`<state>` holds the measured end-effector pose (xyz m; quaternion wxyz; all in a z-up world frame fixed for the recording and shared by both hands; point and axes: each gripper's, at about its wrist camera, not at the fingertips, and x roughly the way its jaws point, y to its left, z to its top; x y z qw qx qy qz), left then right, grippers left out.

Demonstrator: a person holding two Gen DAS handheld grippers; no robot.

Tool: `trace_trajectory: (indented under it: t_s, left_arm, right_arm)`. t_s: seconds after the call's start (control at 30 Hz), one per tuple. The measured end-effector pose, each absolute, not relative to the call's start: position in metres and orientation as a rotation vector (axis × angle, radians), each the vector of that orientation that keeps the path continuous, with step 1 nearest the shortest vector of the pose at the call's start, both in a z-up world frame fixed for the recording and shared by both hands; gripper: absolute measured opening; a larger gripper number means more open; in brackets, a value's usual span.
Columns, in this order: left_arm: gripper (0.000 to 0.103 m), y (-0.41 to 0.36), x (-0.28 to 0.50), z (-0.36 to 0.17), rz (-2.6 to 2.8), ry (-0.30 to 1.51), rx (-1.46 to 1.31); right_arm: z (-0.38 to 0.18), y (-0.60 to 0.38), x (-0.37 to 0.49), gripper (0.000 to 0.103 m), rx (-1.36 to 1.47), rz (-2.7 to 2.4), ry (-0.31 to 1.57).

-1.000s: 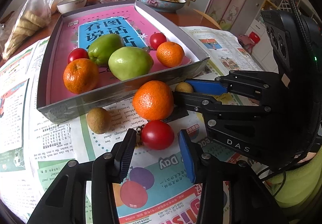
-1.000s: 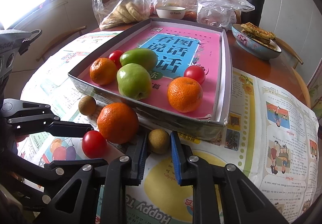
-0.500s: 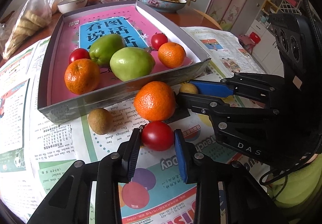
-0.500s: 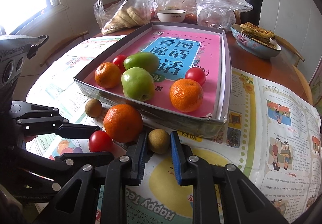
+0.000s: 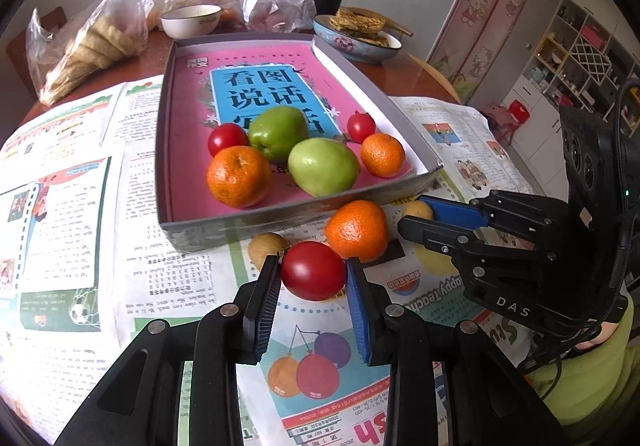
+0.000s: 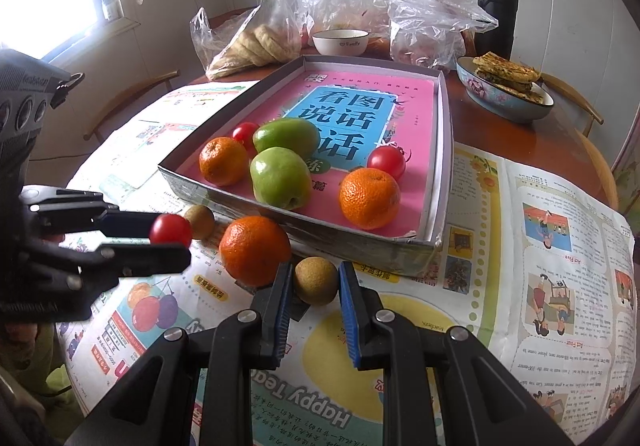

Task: Organize fruits
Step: 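Carry the tomato into the box with the left tool while the right tool carries the yellow fruit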

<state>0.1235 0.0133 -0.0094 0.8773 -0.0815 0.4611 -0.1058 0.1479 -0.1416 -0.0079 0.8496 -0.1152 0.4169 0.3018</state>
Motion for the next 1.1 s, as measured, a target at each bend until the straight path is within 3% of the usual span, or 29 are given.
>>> trace_trajectory:
  t_s: [1.1]
  left_arm:
    - [0.034,0.06,0.16,0.01,-0.052,0.88,-0.196]
  right_arm:
    - [0.012,-0.151,0.159,0.023,-0.195,0.603,0.824]
